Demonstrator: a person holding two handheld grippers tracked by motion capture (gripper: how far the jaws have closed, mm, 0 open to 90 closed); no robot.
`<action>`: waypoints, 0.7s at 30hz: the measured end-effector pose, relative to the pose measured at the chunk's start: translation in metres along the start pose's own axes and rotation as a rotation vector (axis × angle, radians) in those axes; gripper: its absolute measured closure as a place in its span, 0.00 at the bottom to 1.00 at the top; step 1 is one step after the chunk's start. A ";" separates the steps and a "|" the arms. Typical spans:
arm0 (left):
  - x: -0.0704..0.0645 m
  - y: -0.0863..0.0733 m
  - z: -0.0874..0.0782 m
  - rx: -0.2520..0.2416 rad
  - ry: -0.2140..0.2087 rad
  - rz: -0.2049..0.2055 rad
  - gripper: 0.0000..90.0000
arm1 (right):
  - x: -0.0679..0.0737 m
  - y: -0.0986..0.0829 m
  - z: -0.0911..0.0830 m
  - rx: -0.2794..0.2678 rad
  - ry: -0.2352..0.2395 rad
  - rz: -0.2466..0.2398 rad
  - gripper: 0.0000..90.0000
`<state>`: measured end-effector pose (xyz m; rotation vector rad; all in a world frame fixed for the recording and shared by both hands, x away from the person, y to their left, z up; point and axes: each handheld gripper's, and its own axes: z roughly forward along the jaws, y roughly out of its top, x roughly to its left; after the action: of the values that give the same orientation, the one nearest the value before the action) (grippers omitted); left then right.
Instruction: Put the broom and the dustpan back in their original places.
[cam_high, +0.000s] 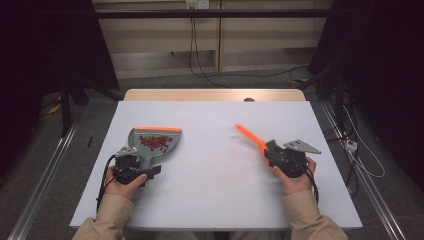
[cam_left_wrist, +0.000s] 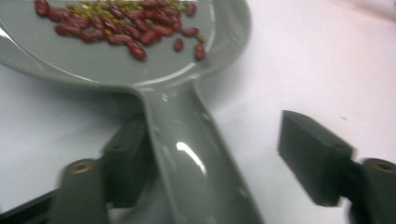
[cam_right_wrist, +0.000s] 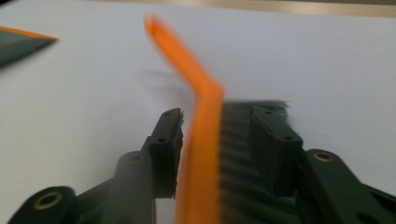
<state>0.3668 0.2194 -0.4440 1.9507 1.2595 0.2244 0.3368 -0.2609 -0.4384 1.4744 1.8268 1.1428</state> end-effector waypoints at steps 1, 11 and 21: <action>-0.001 -0.002 -0.003 -0.011 -0.006 -0.008 0.24 | 0.003 0.001 -0.001 -0.002 0.002 -0.018 0.51; -0.001 -0.004 -0.025 -0.172 -0.054 0.108 0.10 | 0.003 -0.004 -0.008 -0.023 0.049 -0.037 0.30; 0.000 -0.005 -0.029 -0.217 -0.119 0.157 0.09 | -0.004 -0.014 -0.025 -0.061 0.071 -0.045 0.26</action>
<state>0.3477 0.2355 -0.4281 1.8472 0.9647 0.3058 0.3102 -0.2721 -0.4385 1.3677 1.8464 1.2313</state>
